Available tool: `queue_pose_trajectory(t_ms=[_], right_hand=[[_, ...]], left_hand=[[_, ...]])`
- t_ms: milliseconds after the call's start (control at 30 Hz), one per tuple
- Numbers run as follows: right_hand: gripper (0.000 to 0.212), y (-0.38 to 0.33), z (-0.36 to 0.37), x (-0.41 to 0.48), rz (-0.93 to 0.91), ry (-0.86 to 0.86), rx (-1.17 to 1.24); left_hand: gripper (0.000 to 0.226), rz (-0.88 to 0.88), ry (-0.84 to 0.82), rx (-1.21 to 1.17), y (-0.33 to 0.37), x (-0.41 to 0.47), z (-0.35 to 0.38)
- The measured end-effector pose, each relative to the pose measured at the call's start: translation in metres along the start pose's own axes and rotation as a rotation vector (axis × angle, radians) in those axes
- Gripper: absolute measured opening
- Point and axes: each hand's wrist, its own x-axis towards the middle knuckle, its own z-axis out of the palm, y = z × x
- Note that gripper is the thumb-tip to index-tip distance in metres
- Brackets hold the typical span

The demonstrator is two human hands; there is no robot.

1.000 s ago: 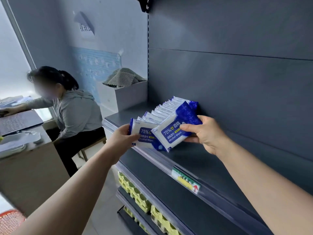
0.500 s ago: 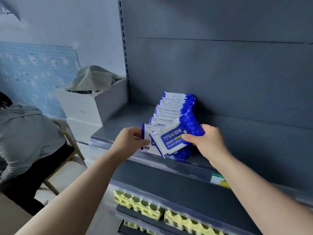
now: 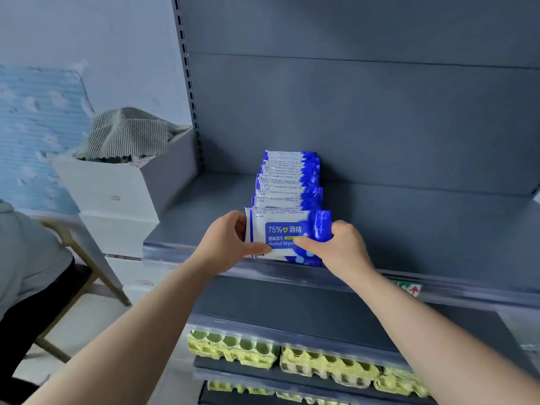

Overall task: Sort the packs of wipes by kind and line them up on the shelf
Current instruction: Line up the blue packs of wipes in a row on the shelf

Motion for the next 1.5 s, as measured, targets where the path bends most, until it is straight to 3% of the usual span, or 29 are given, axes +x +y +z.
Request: queue_pose_trajectory(t_ms=[200,333,400,500,600,700,767,900,1033,1200,1333,1500], right_hand=[[0.028,-0.002,0.007,0.017,0.011,-0.002,-0.022],[0.042,0.001,0.006,0.018,0.046,-0.092,-0.088],[0.038,0.0,0.0,0.015,0.045,-0.125,-0.033],[0.044,0.003,-0.01,0.016,0.03,-0.05,0.038],[0.072,0.008,-0.011,0.016,-0.102,-0.088,-0.06],[0.063,0.005,-0.009,0.014,-0.17,-0.2,-0.303],[0.061,0.0,-0.012,0.016,-0.184,-0.186,-0.422],[0.069,-0.003,-0.015,0.013,-0.352,-0.149,-0.556],[0.058,0.001,-0.014,0.012,-0.348,-0.209,-0.583],[0.083,-0.005,-0.018,0.024,-0.166,-0.267,-0.252],[0.074,-0.003,-0.022,0.031,-0.179,-0.339,-0.32],[0.099,-0.011,-0.033,0.051,-0.207,-0.371,-0.25]], left_hand=[[0.042,0.039,-0.009,0.01,0.001,0.018,-0.001],[0.034,0.055,-0.147,0.102,-0.001,0.021,-0.011],[0.026,0.063,-0.179,0.11,-0.005,0.019,-0.016],[0.023,0.055,-0.087,0.042,-0.01,0.017,-0.017],[0.025,0.072,-0.042,-0.033,-0.013,0.014,-0.011],[0.016,0.132,-0.135,0.049,-0.013,0.011,-0.006],[0.02,0.138,-0.129,0.021,-0.012,0.012,-0.007],[0.067,0.129,-0.062,-0.076,-0.01,0.015,-0.01],[0.057,0.157,-0.14,-0.007,-0.01,0.017,-0.007],[0.061,0.132,-0.113,-0.16,0.002,0.026,-0.01],[0.056,0.117,-0.135,-0.084,0.002,0.037,-0.01],[0.068,0.146,-0.117,-0.1,0.016,0.049,-0.015]])
